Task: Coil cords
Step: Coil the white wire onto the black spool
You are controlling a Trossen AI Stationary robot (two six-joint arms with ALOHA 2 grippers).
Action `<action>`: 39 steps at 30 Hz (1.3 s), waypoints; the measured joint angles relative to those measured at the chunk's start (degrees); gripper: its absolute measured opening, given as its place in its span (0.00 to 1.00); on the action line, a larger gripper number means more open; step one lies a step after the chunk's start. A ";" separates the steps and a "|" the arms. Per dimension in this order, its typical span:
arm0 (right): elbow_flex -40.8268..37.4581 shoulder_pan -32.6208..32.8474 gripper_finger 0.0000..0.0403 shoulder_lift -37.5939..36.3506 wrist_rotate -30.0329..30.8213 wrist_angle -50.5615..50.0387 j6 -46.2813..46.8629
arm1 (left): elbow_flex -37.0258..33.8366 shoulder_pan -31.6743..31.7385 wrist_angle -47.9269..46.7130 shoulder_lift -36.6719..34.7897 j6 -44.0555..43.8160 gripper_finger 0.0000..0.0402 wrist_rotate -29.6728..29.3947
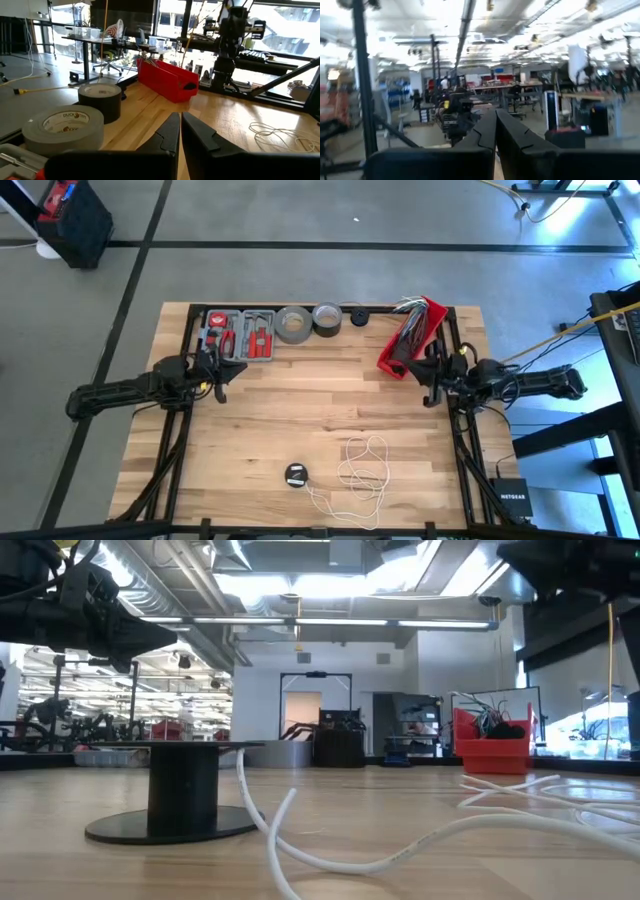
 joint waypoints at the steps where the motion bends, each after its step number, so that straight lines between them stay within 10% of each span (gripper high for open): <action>1: 1.07 0.80 0.04 1.16 -0.40 -0.47 -1.55 | 0.01 0.02 0.00 0.00 -0.02 0.03 0.01; 19: 6.23 6.29 0.04 8.20 2.43 -2.99 -10.28 | -0.11 0.02 0.91 0.00 -0.51 0.03 -0.03; 31: 7.85 6.29 0.04 17.86 0.79 13.82 -5.59 | -0.09 -0.38 20.69 2.84 6.56 0.03 1.26; 39: 23.08 6.29 0.08 31.85 1.35 -1.34 -4.70 | 8.74 -6.32 25.04 15.32 9.03 0.03 2.54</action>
